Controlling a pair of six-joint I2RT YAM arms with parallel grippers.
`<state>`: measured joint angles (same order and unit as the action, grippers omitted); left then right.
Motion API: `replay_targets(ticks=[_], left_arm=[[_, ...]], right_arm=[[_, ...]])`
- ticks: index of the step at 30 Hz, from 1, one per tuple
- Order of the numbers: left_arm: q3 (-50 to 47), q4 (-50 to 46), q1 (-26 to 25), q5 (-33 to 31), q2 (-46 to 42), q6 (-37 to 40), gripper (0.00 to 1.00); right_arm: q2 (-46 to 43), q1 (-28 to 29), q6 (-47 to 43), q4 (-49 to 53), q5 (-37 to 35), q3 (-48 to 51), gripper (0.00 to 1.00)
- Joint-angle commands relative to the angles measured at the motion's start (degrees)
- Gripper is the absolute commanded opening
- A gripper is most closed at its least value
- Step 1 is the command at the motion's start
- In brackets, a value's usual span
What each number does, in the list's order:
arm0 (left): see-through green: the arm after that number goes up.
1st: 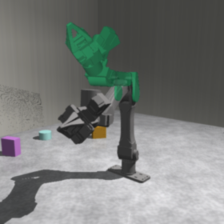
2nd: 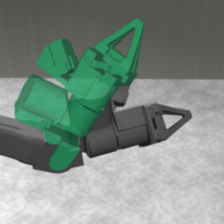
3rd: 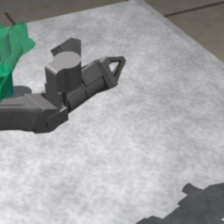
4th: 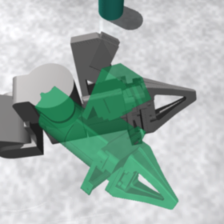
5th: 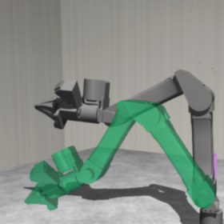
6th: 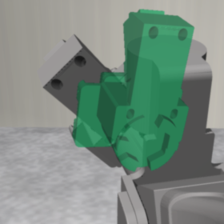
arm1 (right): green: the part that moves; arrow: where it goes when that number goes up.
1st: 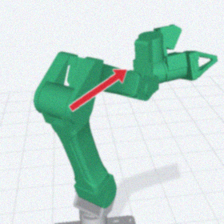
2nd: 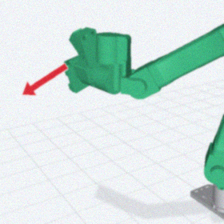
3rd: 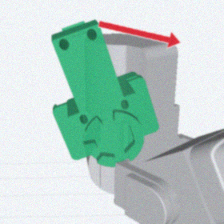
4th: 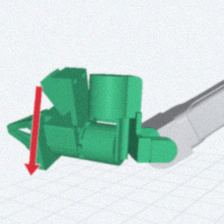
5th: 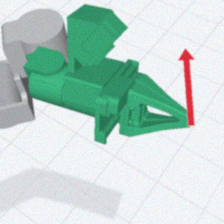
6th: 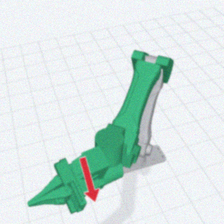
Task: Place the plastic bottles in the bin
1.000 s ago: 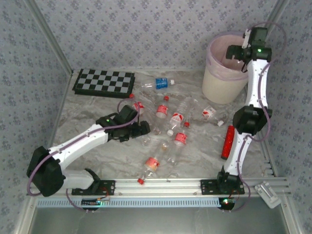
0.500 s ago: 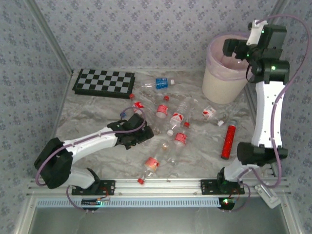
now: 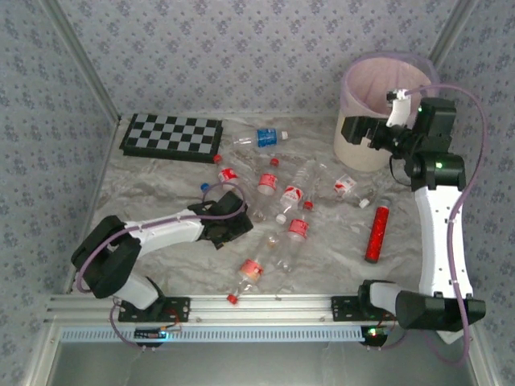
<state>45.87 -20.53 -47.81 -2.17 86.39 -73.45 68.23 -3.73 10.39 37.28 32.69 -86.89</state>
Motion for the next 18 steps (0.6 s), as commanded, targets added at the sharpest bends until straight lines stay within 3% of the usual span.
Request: replay_targets(ticks=[1,8,14,18], left_arm=[[1.3,-0.4,0.3,0.8,0.7,-0.5,0.75],[5.1,-9.4,0.3,-2.7,-3.3,2.7,0.65],[12.2,-21.9,2.4,-9.0,-7.7,15.0,0.58],[15.5,-21.0,4.3,-8.7,-11.7,23.9,0.44]], right_arm=[[-3.0,0.6,3.4,-3.3,6.6,4.5,1.0],[-6.1,1.7,4.0,-3.1,7.8,10.4,1.0],[-5.9,2.4,4.9,-1.4,7.8,11.4,0.98],[-5.3,4.9,7.0,-2.6,6.9,12.8,0.95]])
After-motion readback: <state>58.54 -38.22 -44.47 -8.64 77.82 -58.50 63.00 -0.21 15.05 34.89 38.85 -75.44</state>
